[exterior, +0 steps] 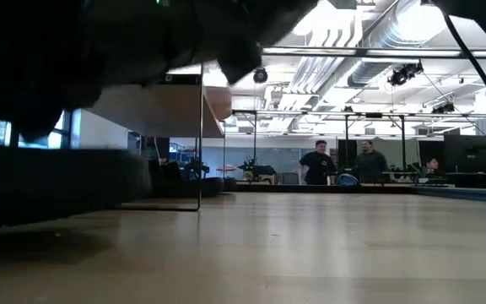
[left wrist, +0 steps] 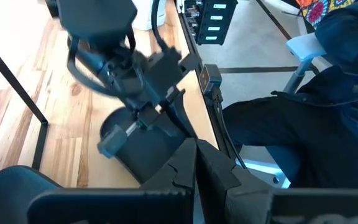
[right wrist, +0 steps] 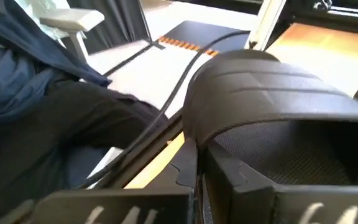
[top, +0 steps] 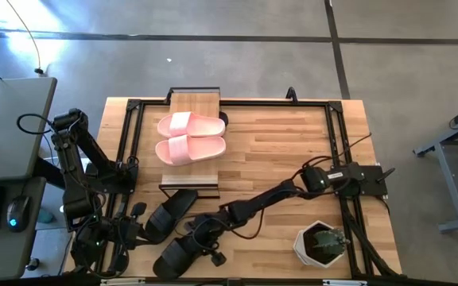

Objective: Pick and place slides into the shelf
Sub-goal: Put the black slide under the shelf

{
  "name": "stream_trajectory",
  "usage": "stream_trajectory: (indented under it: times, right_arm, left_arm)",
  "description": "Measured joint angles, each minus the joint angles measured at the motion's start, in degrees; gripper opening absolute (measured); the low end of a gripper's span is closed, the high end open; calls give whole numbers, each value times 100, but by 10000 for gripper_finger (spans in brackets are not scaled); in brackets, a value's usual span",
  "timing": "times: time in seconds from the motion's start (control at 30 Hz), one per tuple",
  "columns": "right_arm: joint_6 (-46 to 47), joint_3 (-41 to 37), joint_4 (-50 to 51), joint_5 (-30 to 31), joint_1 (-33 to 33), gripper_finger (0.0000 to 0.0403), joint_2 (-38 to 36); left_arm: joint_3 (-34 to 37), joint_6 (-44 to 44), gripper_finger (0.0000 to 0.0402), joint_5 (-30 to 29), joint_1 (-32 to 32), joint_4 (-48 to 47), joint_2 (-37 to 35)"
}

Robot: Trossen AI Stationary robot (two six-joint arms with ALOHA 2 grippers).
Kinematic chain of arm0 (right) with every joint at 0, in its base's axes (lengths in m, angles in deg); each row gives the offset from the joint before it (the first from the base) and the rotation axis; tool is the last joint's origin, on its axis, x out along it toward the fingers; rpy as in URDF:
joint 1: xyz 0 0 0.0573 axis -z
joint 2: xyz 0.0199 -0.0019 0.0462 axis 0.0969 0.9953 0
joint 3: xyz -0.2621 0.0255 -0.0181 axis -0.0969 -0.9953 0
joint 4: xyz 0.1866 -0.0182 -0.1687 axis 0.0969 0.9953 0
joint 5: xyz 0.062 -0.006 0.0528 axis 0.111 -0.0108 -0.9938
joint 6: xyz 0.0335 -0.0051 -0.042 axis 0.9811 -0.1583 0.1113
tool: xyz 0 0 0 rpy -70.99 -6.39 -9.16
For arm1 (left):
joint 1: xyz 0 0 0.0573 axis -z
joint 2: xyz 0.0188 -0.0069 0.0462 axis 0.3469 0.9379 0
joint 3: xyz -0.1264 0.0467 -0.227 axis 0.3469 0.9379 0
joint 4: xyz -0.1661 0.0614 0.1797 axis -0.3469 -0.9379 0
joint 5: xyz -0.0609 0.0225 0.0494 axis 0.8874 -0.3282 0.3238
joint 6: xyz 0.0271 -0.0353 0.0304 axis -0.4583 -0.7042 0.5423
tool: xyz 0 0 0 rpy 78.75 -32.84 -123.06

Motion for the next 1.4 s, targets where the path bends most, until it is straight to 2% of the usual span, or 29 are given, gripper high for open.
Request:
stream_trajectory:
  times: [0.2, 0.4, 1.03, 1.4]
  right_arm:
    - [-168, 0, 849, 226, -22, 1, -505]
    - [-342, -2, 2029, 949, -148, 0, -1167]
    - [-423, 0, 4778, 3945, -721, 0, -3630]
    - [82, 0, 6043, 5486, -744, 0, -5040]
  left_arm:
    - [0, 0, 1, 11, 0, 0, 0]
    - [0, 0, 1, 22, 0, 13, 0]
    - [0, 13, 1, 24, 0, 12, 2]
    - [0, 22, 1, 24, 0, 5, 2]
